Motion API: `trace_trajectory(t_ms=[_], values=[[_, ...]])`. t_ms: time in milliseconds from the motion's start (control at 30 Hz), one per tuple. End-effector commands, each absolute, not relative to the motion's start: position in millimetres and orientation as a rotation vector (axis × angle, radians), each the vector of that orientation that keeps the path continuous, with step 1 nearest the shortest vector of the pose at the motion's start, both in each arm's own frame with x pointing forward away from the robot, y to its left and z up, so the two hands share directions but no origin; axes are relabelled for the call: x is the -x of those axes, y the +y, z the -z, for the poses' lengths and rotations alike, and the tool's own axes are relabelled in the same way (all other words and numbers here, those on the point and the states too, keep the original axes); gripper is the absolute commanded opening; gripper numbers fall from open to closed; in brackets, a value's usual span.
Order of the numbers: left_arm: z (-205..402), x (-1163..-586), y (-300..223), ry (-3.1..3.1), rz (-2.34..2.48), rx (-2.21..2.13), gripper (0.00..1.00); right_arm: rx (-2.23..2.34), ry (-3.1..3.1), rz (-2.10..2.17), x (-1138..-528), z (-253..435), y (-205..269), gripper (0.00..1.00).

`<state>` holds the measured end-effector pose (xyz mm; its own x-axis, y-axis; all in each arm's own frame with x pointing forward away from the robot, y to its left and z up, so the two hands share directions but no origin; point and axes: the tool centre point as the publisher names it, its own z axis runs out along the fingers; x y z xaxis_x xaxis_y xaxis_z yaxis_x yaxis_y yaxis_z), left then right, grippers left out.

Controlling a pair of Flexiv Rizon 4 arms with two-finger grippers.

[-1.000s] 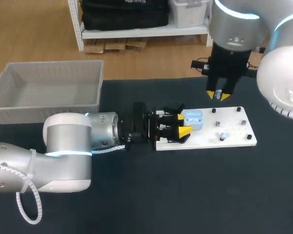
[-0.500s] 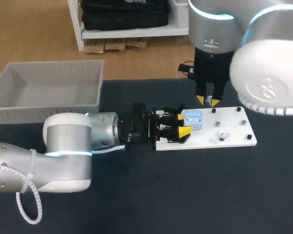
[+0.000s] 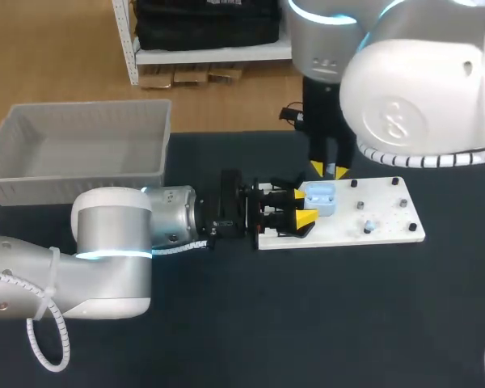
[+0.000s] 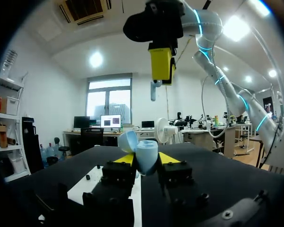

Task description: Pick up each earbud case from the left stands, insert the matching earbuds, close the lid, and place the case in the box.

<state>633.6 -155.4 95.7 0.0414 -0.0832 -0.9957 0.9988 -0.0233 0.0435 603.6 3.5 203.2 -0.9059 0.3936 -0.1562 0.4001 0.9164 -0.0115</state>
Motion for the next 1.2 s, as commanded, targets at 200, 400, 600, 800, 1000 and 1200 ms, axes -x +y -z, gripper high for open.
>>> trace_trajectory(t_ms=[200,400,600,800,1000,1200], values=[[-95.4,-632.9,-155.3,1.105,1.232,-1.183,0.0,-0.636,2.944,0.035,-604.6,-195.4,6.4,0.0],[-95.4,-632.9,-155.3,1.105,1.232,-1.183,0.0,-0.636,2.96,0.024,-606.4,-187.5,8.7,0.0],[-95.4,-632.9,-155.3,1.105,1.232,-1.183,0.0,-0.643,2.977,0.023,-606.6,-182.8,10.6,0.0],[-95.4,-632.9,-155.3,1.105,1.232,-1.183,0.0,-0.653,2.988,0.026,-608.1,-176.8,11.4,0.0],[-95.4,-632.9,-155.3,1.105,1.232,-1.183,0.0,-0.66,2.993,0.031,-609.4,-172.4,11.6,0.0],[-95.4,-632.9,-155.3,1.105,1.232,-1.183,0.0,-0.672,2.999,0.032,-610.2,-169.2,11.0,0.0]])
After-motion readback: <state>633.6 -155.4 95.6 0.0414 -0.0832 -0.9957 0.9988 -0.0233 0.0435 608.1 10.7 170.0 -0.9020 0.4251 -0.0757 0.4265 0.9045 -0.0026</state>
